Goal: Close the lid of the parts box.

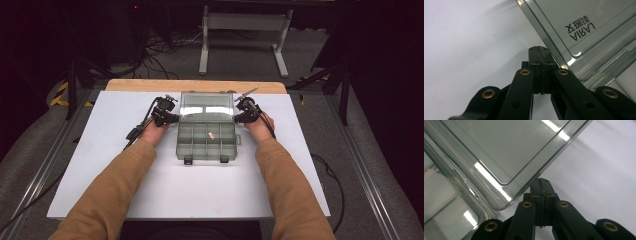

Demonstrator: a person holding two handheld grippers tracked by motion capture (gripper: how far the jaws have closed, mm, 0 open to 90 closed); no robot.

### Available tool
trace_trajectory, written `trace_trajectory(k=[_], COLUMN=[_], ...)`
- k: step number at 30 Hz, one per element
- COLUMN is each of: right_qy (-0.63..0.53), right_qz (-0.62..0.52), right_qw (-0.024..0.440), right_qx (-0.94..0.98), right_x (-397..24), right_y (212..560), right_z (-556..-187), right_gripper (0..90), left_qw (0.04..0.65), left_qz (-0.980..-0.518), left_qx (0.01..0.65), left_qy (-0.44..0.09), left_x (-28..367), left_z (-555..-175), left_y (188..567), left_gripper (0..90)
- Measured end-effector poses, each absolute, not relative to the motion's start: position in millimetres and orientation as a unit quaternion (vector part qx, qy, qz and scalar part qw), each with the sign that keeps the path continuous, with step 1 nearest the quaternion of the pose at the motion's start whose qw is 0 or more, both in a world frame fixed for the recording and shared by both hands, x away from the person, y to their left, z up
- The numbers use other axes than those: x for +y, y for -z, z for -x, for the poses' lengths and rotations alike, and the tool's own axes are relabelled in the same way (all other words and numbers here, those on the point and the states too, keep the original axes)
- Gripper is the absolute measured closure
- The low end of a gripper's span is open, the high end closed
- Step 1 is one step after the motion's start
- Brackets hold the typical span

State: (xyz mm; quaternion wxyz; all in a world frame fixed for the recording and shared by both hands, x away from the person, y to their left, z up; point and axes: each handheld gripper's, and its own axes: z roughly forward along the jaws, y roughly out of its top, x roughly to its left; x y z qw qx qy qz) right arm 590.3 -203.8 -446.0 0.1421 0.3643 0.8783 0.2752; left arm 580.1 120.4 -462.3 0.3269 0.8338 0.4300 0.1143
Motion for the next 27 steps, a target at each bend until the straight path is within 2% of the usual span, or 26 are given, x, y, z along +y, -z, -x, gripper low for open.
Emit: trace_trajectory(k=[27], right_qy=[-0.310], right_qz=[-0.369], right_qw=[0.153], right_qx=[0.863], right_x=[-208.2], right_y=[441.5], right_z=[-590.6], right_gripper=[90.0], left_qw=[0.341], left_qz=[-0.822], left_qx=[0.431], left_qy=[-0.148], left_x=[119.0], left_z=[-577.4], left_y=[457.3], left_gripper=[89.8])
